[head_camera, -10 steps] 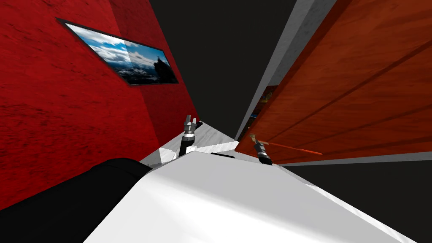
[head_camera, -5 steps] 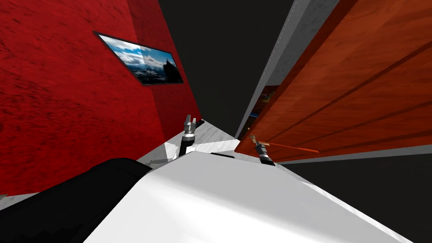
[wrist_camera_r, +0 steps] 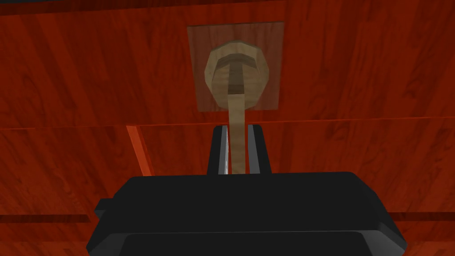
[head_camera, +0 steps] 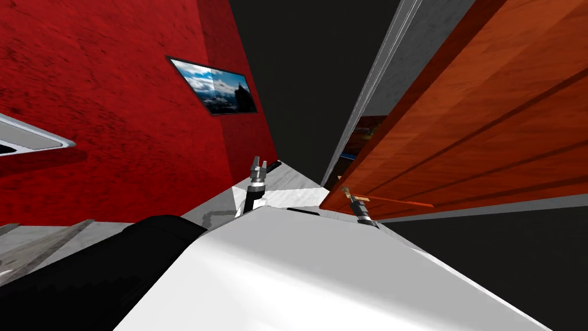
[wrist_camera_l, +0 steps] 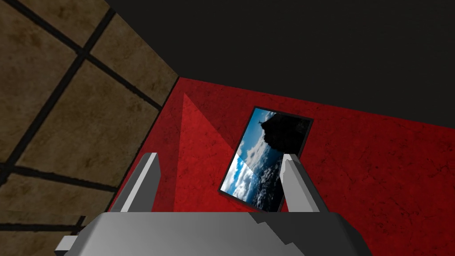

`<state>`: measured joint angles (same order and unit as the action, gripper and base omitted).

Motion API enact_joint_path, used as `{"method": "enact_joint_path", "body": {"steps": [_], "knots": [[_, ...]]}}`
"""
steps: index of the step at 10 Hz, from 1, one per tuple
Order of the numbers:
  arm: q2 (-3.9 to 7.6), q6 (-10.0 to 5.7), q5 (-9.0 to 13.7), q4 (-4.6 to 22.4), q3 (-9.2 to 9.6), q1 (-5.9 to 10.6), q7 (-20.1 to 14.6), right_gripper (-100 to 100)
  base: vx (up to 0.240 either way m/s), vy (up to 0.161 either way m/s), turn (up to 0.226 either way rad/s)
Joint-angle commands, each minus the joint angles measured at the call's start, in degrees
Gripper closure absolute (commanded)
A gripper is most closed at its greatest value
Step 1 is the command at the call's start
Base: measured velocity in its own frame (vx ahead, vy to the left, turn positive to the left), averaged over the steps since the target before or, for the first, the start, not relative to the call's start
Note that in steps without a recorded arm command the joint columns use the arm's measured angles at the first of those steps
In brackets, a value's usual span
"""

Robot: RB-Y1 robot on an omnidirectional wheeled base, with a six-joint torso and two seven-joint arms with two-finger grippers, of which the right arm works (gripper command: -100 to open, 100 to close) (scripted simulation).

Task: Pull the door open

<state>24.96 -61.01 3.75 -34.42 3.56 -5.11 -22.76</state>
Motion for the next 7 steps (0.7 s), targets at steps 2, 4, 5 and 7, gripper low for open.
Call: {"method": "enact_joint_path", "body": {"steps": [2, 4, 5, 7], "knots": [[0.10, -0.61, -0.2, 0.8, 0.27, 0.17, -0.3, 100, -0.092, -0.017, 0.006], [0.76, -2.98, -0.3, 1.8, 0.74, -1.09, -1.0, 100, -0.172, -0.060, 0.186], [1.14, -4.19, -0.3, 2.1, 0.93, -1.70, -1.3, 100, -0.155, -0.080, 0.139], [1.55, -5.49, -0.3, 2.5, 1.14, -2.36, -1.7, 100, -0.134, -0.063, 0.107]]}}
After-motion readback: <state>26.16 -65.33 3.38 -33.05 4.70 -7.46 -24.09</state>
